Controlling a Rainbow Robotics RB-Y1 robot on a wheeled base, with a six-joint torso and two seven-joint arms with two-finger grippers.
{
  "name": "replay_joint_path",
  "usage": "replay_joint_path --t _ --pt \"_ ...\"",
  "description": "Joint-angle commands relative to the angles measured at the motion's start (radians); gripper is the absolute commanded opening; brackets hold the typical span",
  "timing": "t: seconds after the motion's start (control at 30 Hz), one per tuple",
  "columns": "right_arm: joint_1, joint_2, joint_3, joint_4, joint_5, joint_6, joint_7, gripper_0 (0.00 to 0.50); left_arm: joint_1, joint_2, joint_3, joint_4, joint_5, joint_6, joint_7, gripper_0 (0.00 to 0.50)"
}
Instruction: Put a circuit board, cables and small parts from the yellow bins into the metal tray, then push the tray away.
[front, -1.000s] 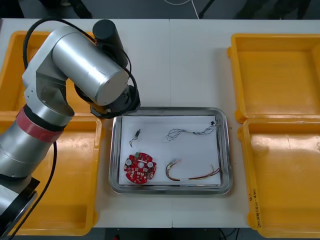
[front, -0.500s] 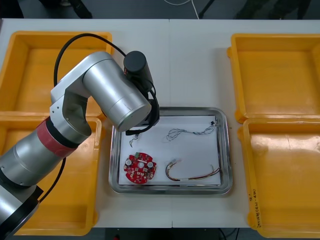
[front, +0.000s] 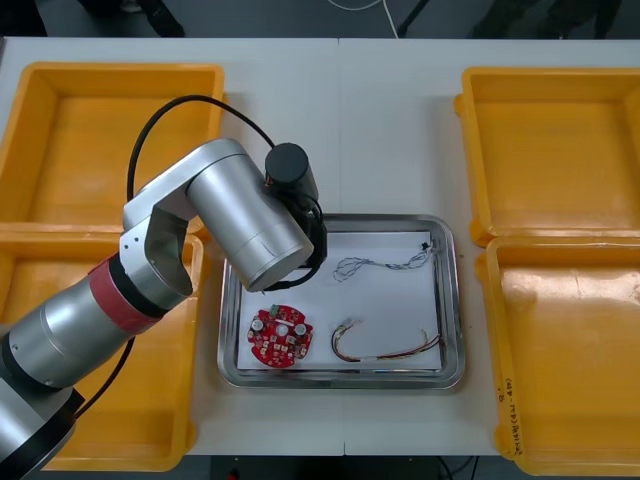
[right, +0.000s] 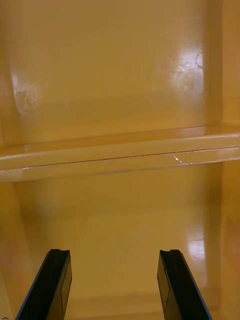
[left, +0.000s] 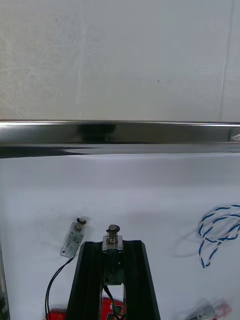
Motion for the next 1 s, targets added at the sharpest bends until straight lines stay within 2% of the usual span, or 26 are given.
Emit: replay_joint_path --t 0.03,0.33,0.37,0.4,0.43,0.47,0.5,0.53,1.0 --pt "0.013 -0.042 -0.031 -0.025 -0.004 -0.008 0.033 0.500 0.008 -0.014 -0.031 0.030 -0.020 -0.046 0.090 0.000" --pt "0.014 -0.042 -0.031 -0.023 -0.011 -0.008 0.032 0.500 0.009 -0.014 -0.041 0.034 -0.017 -0.052 0.099 0.001" --pt "0.016 -0.042 -0.031 -0.025 -0.011 -0.010 0.032 0.500 0.009 -0.014 -0.041 0.035 -0.016 -0.052 0.101 0.007" --pt "0.017 -0.042 -0.030 -0.025 -0.012 -0.008 0.033 0.500 0.011 -0.014 -0.041 0.035 -0.014 -0.052 0.104 0.035" --pt "0.017 -0.042 -0.031 -0.025 -0.012 -0.010 0.033 0.500 0.011 -0.014 -0.041 0.035 -0.014 -0.051 0.104 0.090" --pt "0.016 -0.042 -0.031 -0.025 -0.012 -0.010 0.032 0.500 0.011 -0.014 -0.041 0.035 -0.014 -0.051 0.105 0.280" --pt "0.017 -0.042 -0.030 -0.023 -0.012 -0.010 0.033 0.500 0.011 -0.014 -0.041 0.035 -0.014 -0.052 0.107 0.442" --pt "0.016 -0.042 -0.031 -0.025 -0.014 -0.008 0.032 0.500 0.011 -0.013 -0.039 0.034 -0.014 -0.054 0.108 0.500" --pt "0.017 -0.042 -0.031 -0.023 -0.018 -0.010 0.032 0.500 0.008 -0.008 -0.037 0.007 -0.017 -0.070 0.128 0.500"
